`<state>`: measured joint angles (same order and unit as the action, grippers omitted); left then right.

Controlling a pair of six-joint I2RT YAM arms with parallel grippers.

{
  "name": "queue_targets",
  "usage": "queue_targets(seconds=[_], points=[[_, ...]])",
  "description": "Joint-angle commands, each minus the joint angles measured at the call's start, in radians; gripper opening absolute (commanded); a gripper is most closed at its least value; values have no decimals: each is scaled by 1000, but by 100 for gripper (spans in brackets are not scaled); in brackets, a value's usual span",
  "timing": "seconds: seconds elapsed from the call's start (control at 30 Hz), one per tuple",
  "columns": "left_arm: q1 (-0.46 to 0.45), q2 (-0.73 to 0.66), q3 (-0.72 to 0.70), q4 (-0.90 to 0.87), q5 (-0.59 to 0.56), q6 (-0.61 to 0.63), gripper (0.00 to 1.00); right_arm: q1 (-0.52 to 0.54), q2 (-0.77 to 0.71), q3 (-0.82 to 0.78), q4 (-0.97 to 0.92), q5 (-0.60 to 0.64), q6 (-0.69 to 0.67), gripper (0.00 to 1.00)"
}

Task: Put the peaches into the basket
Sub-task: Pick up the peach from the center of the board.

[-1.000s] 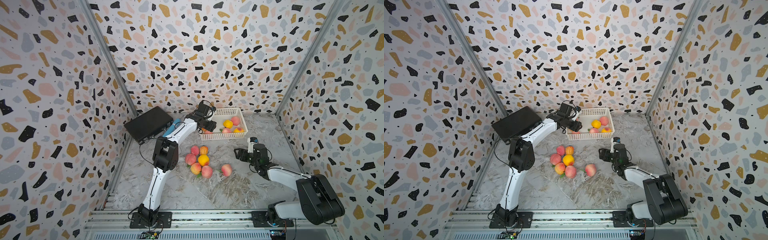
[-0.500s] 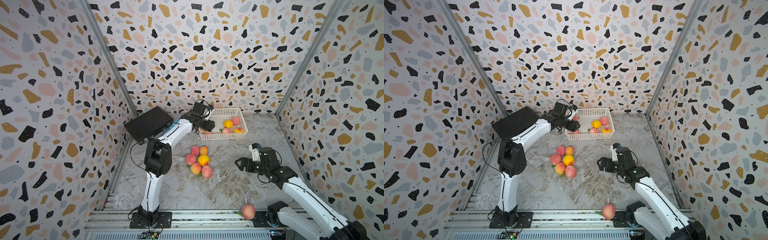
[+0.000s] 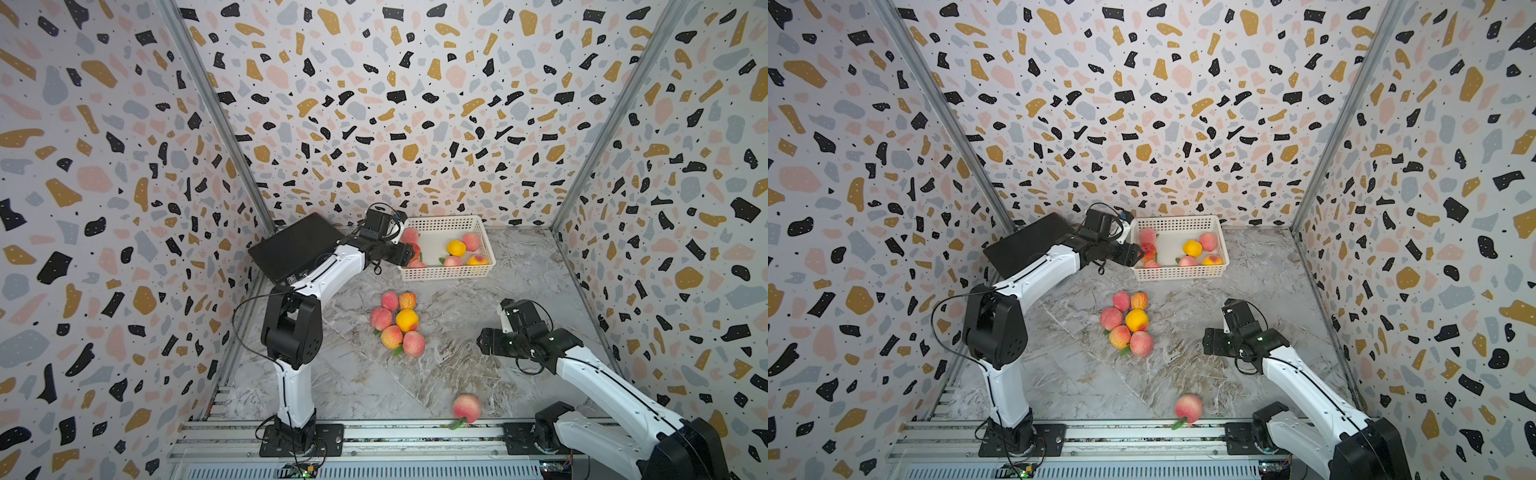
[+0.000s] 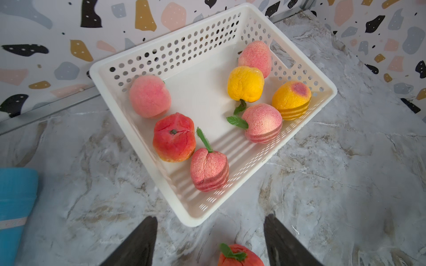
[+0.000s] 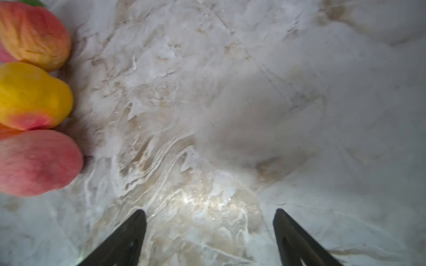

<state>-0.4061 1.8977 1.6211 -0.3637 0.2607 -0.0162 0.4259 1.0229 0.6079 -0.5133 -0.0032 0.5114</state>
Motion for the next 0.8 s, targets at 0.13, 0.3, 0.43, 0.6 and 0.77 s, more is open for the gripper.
queue_targets(seconds=[0.13,0.3,0.43,0.6,0.77], points=[[98,-227,-220,116,-34,-74,76,-7,89,65,219,433,-108,94],[190,-396,-484,266,-98,-153,80,-80,200,41,456,629,-260,99],[255,-471,-632,303,-156,-160,83,-145,259,-15,718,709,-402,99],[324,-534,-761,349,-148,-178,84,-238,296,-67,841,585,-411,99],[331,-553,-792,335,-125,-184,84,-238,224,129,329,409,-202,98]])
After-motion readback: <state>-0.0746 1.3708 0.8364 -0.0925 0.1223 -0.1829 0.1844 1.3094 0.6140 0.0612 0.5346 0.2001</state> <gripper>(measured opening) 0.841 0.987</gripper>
